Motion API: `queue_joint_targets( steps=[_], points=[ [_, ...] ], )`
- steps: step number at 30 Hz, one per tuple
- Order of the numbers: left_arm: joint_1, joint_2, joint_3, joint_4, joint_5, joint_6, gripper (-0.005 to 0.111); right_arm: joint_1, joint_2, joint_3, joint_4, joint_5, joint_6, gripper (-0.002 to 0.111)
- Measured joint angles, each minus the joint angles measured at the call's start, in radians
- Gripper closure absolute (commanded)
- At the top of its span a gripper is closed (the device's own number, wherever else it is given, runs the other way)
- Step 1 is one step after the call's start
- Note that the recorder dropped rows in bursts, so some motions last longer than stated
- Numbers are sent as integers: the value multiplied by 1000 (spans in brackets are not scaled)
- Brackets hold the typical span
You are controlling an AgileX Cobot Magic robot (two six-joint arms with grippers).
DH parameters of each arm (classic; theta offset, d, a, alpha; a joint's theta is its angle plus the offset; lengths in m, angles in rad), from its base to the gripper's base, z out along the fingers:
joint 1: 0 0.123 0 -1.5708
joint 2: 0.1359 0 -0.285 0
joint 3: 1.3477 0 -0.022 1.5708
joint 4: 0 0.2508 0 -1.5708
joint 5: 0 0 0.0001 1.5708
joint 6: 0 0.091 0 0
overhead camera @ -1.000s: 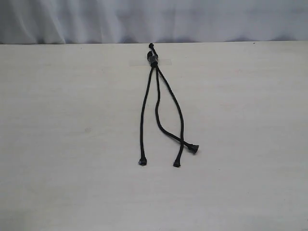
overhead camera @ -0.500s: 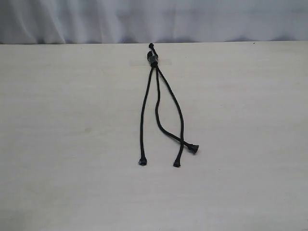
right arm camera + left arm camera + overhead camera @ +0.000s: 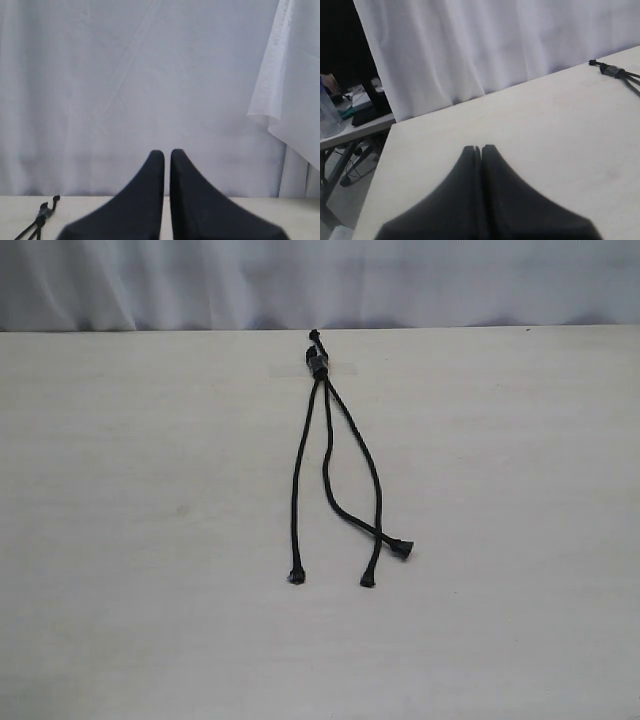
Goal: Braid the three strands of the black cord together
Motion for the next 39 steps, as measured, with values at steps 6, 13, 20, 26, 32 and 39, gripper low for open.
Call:
queue_joint_targets(
  steps=[6, 13, 20, 26, 32, 39],
  points=[
    [0, 0, 0, -58, -108, 0, 107, 0, 0, 0, 0, -53, 0, 104],
    [0, 0, 0, -250, -274, 0, 107, 0, 5, 0, 0, -54, -17, 104],
    [0, 30, -84, -394, -254, 0, 107, 0, 210, -132, 22, 143, -2, 104],
    [0, 352, -351, -374, 123, 0, 107, 0, 508, -351, 26, 344, -2, 104],
    [0, 814, -562, -303, 391, -2, 107, 0, 741, -401, 209, 342, -2, 104],
    [2, 1168, -596, -419, 436, 5, 107, 0, 976, -500, 282, 496, -45, 104]
  ],
)
